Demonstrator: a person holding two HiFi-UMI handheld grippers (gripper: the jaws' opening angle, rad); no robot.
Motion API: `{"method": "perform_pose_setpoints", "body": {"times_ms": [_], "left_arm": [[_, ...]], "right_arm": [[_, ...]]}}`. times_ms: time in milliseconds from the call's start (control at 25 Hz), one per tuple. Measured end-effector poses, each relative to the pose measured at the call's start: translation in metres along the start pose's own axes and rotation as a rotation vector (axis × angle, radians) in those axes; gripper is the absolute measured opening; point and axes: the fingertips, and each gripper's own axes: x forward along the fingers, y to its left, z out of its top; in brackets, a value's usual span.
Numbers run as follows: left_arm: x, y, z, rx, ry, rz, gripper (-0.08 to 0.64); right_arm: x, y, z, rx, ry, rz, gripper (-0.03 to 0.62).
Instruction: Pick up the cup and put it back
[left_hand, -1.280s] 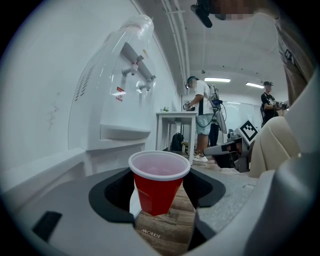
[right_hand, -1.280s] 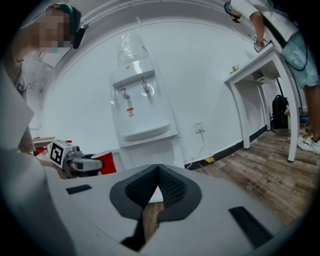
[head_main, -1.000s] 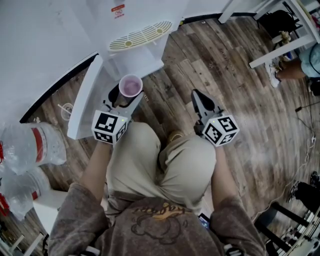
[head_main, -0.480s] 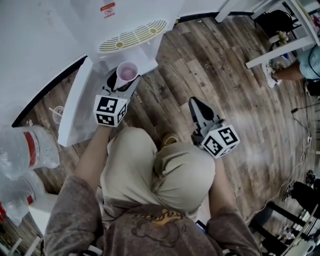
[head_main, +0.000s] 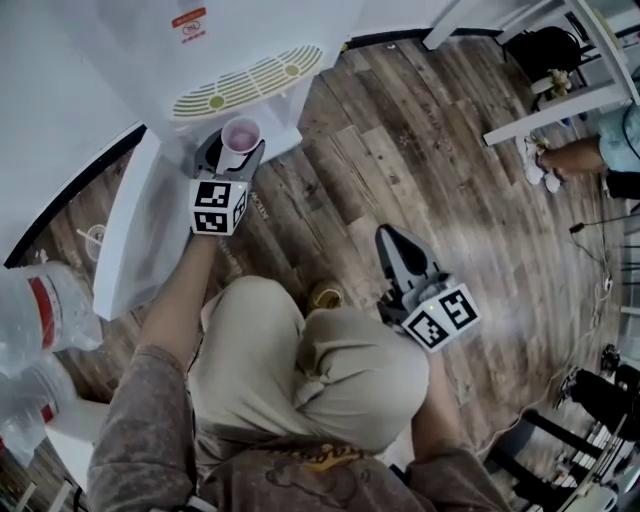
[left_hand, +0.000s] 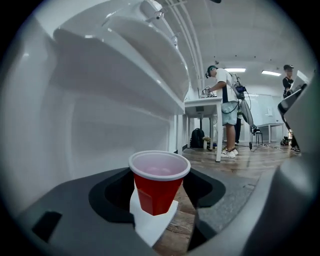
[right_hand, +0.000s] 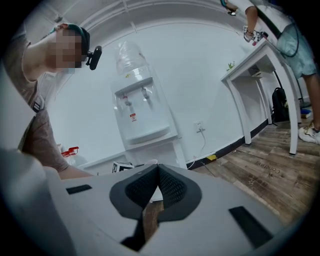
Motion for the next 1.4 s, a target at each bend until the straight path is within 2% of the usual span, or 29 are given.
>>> {"method": "perform_pose_setpoints", "body": {"times_ms": [440,840,1000,1280,1400], "left_arm": [[0.057,0.029,-0.056,-0.049,0.046,0.069,0.301],[0.098,0.054,-0.084,-0.057,0.074,0.15,0.301],[0.108,0.061,-0.09,-0.045,0.087,0.16,0.301],[0.112,0.074,-0.106,-0.094,0.112,0.204,0.301],[0.114,0.075,-0.115,-0.076,0.134,0.209,0.301]], "right_arm": [[-0.002,-0.002,-0.007,0.023,0.024,0.057,0.003],[0.004,-0.011,-0.012,0.086,0.026,0.085,0.003],[0.004,-0.016,-0.014,0.128,0.016,0.076,0.005],[-0.002,-0.023,-0.017,0.149,0.014,0.061,0.005],[-0.004,-0.027,-0.018,0.145,0.018,0.049,0.004]]}}
